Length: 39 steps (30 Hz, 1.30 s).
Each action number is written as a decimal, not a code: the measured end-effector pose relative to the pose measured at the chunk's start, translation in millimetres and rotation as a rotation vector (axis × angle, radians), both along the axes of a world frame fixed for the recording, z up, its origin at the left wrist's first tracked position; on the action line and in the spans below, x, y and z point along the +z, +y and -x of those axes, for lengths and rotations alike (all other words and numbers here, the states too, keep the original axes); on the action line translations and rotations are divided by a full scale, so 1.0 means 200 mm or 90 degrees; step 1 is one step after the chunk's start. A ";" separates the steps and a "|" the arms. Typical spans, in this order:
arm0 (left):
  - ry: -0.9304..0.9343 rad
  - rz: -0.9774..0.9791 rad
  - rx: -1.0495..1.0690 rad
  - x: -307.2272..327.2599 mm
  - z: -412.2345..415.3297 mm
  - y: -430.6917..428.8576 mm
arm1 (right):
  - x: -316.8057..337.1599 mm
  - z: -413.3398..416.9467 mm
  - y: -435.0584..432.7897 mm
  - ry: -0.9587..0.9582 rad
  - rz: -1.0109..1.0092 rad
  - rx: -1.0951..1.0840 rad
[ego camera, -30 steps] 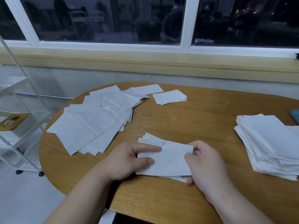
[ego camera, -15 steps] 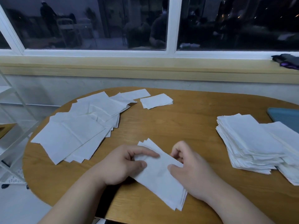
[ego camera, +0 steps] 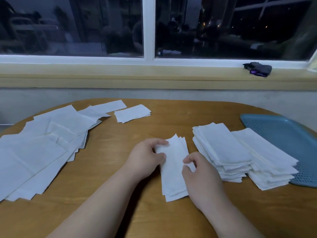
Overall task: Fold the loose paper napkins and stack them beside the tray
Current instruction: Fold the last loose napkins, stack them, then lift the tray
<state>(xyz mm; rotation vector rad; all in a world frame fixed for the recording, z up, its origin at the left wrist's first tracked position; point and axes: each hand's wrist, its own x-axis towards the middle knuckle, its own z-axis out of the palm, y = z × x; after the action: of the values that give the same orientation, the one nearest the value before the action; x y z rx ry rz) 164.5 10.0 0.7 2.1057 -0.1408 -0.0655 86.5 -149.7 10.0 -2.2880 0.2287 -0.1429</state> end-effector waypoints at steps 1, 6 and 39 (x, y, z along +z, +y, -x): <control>0.004 -0.012 0.001 0.00 -0.02 -0.03 | 0.00 0.00 -0.01 0.002 0.033 0.003; -0.018 -0.080 -0.008 -0.01 -0.13 -0.13 | 0.00 0.07 -0.04 0.044 0.219 0.027; -0.048 0.006 0.296 -0.03 -0.24 0.66 | -0.06 -1.11 0.83 -0.024 0.353 0.166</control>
<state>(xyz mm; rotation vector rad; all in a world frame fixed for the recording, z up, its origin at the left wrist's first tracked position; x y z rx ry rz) 211.9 142.8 -6.1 2.0825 0.3034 0.2923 308.8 15.4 -2.2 -2.8363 -0.1515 -0.1244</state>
